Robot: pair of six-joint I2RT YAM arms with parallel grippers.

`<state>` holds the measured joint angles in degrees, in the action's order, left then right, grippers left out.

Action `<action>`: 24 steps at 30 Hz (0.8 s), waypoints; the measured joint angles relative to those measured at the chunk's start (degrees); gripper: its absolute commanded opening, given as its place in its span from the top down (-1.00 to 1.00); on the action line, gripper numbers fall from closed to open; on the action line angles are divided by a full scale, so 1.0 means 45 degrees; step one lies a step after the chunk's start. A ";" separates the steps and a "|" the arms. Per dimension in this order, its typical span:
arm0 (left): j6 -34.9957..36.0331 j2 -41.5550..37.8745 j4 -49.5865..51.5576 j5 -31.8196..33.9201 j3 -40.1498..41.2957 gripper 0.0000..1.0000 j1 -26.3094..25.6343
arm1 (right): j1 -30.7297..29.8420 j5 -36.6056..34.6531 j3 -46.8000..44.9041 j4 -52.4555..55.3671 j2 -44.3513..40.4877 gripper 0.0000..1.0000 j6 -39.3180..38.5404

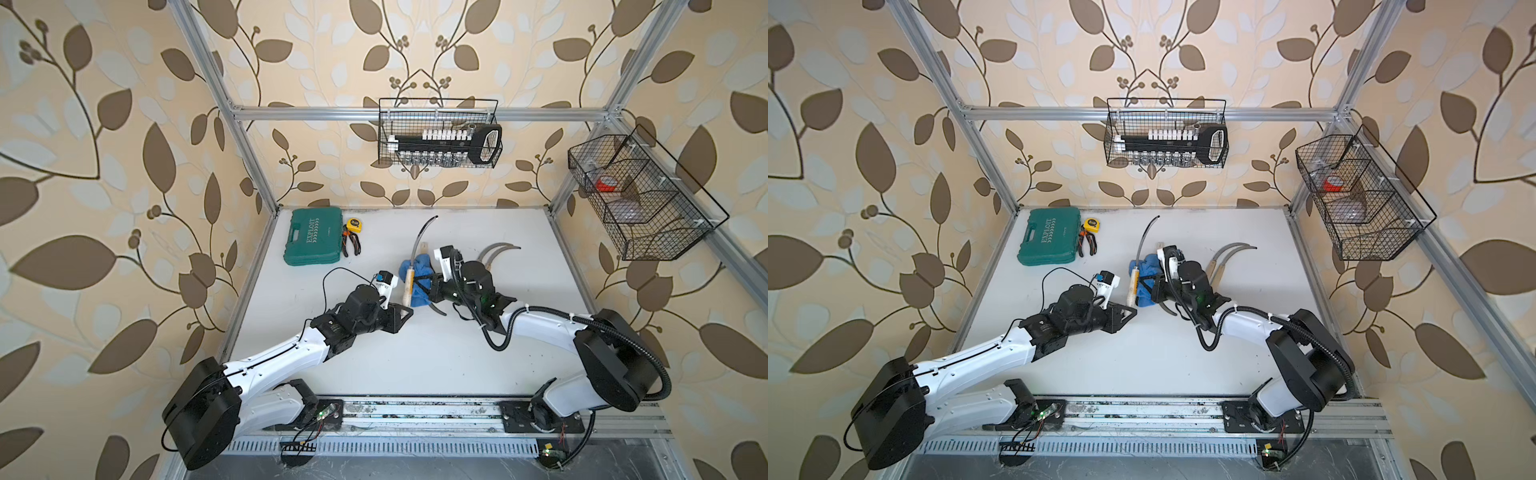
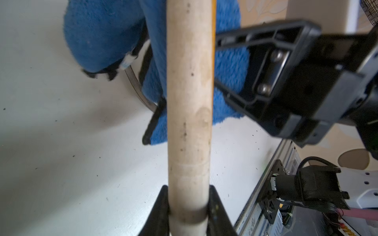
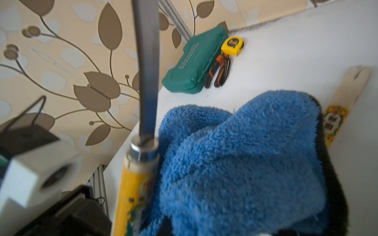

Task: Wipe small sickles with rags
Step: Wipe the small sickle.

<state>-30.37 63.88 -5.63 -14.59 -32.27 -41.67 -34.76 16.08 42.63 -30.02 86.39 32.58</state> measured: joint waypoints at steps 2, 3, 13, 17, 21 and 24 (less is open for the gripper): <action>0.0005 0.0000 -0.0044 -0.0015 0.0005 1.00 0.0000 | 0.0024 0.0015 0.0393 0.0000 0.0000 1.00 0.0000; 0.0005 0.0000 -0.0112 -0.0005 0.0000 1.00 0.0000 | 0.0005 0.0044 0.0466 -0.0029 0.0010 1.00 0.0010; 0.0005 0.0097 -0.0107 0.0049 0.0005 1.00 0.0000 | -0.0942 0.0219 -0.1239 -0.0646 0.0248 1.00 0.0345; 0.0000 0.0413 -0.0136 0.0044 0.0005 1.00 0.0000 | -0.1316 0.0257 -0.1622 -0.0680 0.0209 1.00 0.0427; 0.0005 0.0631 -0.0447 0.0039 0.0005 1.00 0.0000 | -0.1219 0.0097 -0.1613 -0.0194 -0.0379 1.00 0.0398; 0.0005 0.0738 -0.0792 0.0044 -0.0005 1.00 0.0000 | -0.0850 0.0068 -0.1457 0.0335 -0.0894 1.00 0.0335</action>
<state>-30.35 67.20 -9.19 -14.39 -32.29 -41.67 -38.59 16.38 36.07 -28.51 82.37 34.09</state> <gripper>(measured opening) 0.245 0.116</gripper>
